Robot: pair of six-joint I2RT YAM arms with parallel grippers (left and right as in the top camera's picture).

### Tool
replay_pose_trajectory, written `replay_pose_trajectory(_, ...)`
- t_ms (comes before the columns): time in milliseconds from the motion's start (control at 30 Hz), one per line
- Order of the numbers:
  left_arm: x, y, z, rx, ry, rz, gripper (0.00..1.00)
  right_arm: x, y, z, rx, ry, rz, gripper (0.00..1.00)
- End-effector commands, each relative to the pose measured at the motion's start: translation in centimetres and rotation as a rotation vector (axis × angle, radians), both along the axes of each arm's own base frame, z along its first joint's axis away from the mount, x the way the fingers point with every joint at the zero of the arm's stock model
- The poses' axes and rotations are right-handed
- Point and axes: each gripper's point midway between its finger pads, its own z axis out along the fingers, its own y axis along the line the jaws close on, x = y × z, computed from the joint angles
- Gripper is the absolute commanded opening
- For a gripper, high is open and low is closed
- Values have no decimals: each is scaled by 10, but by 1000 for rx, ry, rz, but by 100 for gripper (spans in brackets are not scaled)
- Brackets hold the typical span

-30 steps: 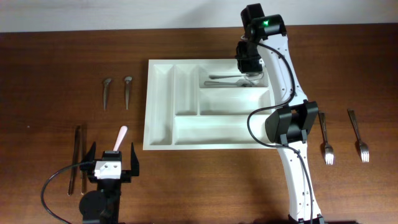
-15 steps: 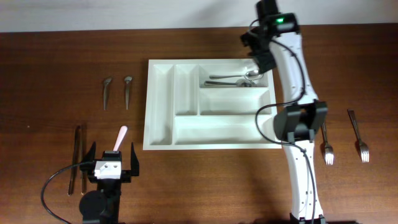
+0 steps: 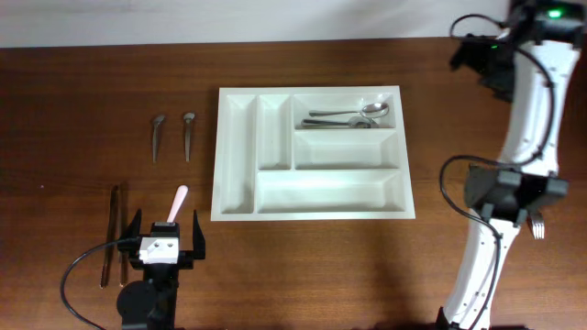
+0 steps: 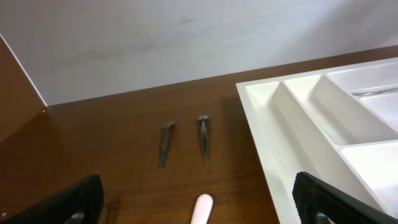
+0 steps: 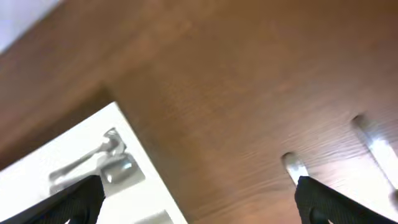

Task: Pack container
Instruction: 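Move the right gripper back toward the forks on the right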

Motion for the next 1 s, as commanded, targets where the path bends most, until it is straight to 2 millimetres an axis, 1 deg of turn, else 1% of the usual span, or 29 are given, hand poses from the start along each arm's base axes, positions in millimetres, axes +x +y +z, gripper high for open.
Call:
replay_pose_trajectory(0, 0, -1, -1, -10, -5, -5, 99, -7, 14, 37, -44, -84, 173, 99)
replay_pose_trajectory(33, 0, -1, -1, -10, -5, -5, 99, -8, 17, 43, -40, -98, 183, 99)
replay_pose_trajectory(100, 0, -1, -1, -10, -5, -5, 99, -11, 28, 55, -54, -128, 267, 99)
replay_pose_trajectory(133, 0, -1, -1, -10, -5, -5, 99, -14, 30, 60, -68, -133, 300, 99)
replay_pose_trajectory(200, 0, -1, -1, -10, -5, -5, 99, -27, 35, 67, -83, -118, 339, 99)
replay_pose_trajectory(233, 0, -1, -1, -10, -5, -5, 99, -37, 36, 68, -83, -96, 351, 99)
replay_pose_trajectory(300, 0, -1, -1, -10, -5, -5, 99, -64, 35, 64, -99, -24, 378, 99)
replay_pose_trajectory(400, 0, -1, -1, -10, -5, -5, 99, -125, 26, 47, -149, 151, 371, 99)
replay_pose_trajectory(500, 0, -1, -1, -10, -5, -5, 99, -182, 30, 22, -119, 286, 395, 98)
replay_pose_trajectory(567, 0, -1, -1, -10, -5, -5, 99, -206, 32, 5, -109, 341, 466, 98)
replay_pose_trajectory(600, 0, -1, -1, -10, -5, -5, 99, -214, 32, -4, -109, 354, 502, 99)
replay_pose_trajectory(667, 0, -1, -1, -10, -5, -5, 99, -219, 28, -23, -117, 359, 529, 99)
replay_pose_trajectory(700, 0, -1, -1, -10, -5, -5, 99, -221, 23, -32, -125, 370, 523, 99)
replay_pose_trajectory(800, 0, -1, -1, -10, -5, -5, 99, -223, -3, -61, -185, 418, 507, 99)
replay_pose_trajectory(867, 0, -1, -1, -10, -5, -5, 99, -219, -25, -79, -252, 433, 543, 99)
replay_pose_trajectory(900, 0, -1, -1, -10, -5, -5, 99, -216, -32, -85, -275, 429, 555, 99)
replay_pose_trajectory(933, 0, -1, -1, -10, -5, -5, 99, -209, -42, -92, -300, 411, 562, 99)
replay_pose_trajectory(967, 0, -1, -1, -10, -5, -5, 99, -203, -47, -96, -312, 390, 565, 99)
